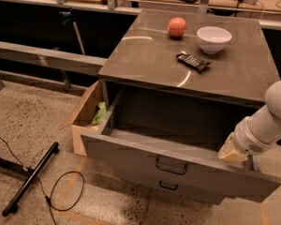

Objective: Open top drawer

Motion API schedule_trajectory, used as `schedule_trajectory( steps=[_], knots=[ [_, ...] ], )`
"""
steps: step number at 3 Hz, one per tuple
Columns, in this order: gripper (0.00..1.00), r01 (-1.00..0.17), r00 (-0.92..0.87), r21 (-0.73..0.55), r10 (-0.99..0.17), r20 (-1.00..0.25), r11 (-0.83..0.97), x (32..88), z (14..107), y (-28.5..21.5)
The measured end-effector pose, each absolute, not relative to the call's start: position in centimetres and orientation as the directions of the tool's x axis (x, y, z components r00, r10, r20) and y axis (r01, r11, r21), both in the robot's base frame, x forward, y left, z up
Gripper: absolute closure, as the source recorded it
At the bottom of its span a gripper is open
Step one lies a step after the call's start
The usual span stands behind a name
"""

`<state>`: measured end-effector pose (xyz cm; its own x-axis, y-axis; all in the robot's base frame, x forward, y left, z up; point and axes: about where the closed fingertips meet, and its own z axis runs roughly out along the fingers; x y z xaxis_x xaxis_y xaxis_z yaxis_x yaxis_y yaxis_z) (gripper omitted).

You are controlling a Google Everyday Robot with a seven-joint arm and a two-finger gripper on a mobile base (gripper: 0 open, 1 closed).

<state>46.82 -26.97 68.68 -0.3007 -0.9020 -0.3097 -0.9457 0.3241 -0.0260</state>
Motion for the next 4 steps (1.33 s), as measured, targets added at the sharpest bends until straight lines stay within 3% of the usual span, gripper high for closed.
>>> schedule_trajectory(
  steps=[2,3,4],
  knots=[
    [1.0,-0.952,-0.306,0.113,-0.905,-0.297,0.285,45.0,67.2,-26.4],
    [1.0,-0.952,-0.306,0.114,-0.905,-0.297,0.285,45.0,67.3,-26.4],
    [1.0,-0.942,-0.318,0.2,-0.905,-0.282,0.269,42.0,67.0,-25.9]
  ],
)
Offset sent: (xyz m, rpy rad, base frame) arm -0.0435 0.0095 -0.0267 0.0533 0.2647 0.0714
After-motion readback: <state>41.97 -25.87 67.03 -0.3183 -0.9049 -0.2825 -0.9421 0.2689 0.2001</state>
